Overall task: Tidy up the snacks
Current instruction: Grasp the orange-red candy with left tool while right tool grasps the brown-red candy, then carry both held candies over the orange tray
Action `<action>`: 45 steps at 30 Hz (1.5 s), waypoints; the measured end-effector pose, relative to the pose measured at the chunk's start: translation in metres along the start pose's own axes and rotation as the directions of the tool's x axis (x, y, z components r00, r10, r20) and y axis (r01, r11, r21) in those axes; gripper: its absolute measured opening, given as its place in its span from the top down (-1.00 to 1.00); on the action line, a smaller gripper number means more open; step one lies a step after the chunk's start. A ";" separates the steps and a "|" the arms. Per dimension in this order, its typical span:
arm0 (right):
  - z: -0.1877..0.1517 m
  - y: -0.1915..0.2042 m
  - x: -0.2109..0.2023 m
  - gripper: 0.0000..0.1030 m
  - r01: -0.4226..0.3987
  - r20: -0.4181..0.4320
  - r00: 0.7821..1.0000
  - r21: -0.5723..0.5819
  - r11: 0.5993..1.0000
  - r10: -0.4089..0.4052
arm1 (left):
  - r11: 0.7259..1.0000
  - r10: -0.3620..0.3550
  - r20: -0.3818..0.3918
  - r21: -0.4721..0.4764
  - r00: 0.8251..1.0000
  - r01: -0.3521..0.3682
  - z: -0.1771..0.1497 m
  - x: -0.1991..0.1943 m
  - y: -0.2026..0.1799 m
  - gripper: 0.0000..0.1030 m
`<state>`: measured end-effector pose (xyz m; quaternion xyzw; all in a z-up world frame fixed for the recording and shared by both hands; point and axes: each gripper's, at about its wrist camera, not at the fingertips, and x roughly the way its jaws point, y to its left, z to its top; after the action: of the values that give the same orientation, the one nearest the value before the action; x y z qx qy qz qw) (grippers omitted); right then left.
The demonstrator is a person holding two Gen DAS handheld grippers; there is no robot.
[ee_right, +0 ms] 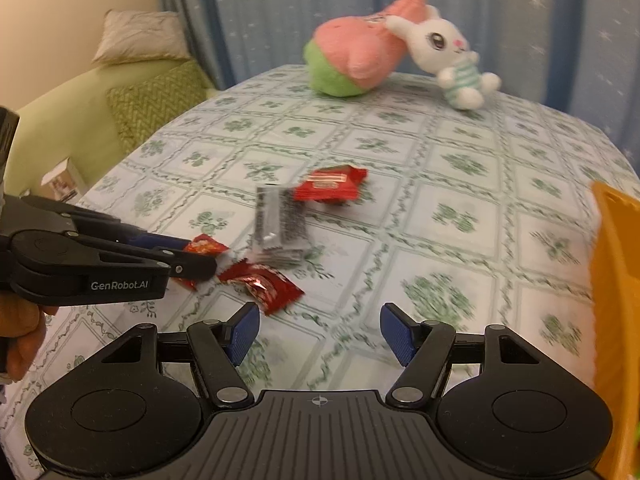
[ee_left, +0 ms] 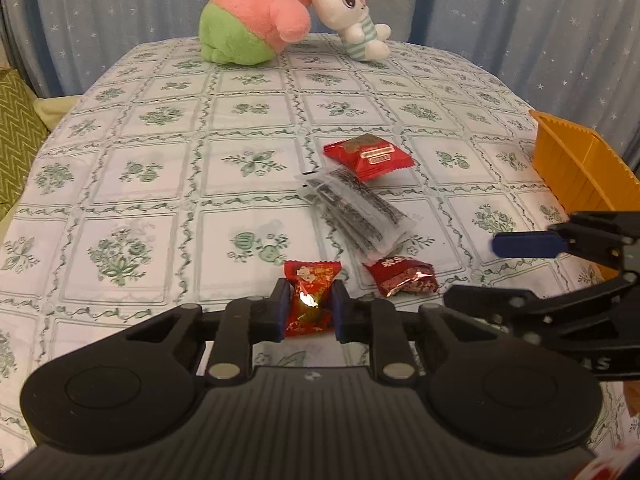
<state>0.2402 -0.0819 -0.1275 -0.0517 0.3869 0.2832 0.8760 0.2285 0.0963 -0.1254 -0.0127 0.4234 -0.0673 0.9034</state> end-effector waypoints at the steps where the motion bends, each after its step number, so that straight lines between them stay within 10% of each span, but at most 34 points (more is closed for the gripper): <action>1: 0.002 0.003 0.004 -0.09 -0.013 0.000 1.000 -0.019 1.000 0.013 | 1.000 0.004 0.004 -0.003 1.000 -0.004 -0.001 -0.002 0.002 0.64; 14: 0.016 0.028 0.039 0.55 -0.080 -0.050 0.996 -0.190 0.979 0.072 | 0.999 -0.004 0.009 -0.039 1.000 0.004 -0.004 -0.006 0.007 0.64; 31: -0.011 0.004 -0.069 0.57 0.108 -0.018 0.994 0.225 0.968 -0.107 | 0.988 -0.029 0.053 -0.151 0.998 0.036 -0.014 -0.067 -0.027 0.64; 45: -0.046 -0.005 -0.179 0.57 0.191 0.039 0.976 0.317 0.929 -0.214 | 0.987 -0.071 0.109 -0.134 0.992 0.085 -0.024 -0.147 -0.096 0.64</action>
<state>0.1160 -0.1818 -0.0335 0.0578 0.3869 0.1286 0.9113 0.1065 0.0215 -0.0212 -0.0955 0.3788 -0.0722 0.9177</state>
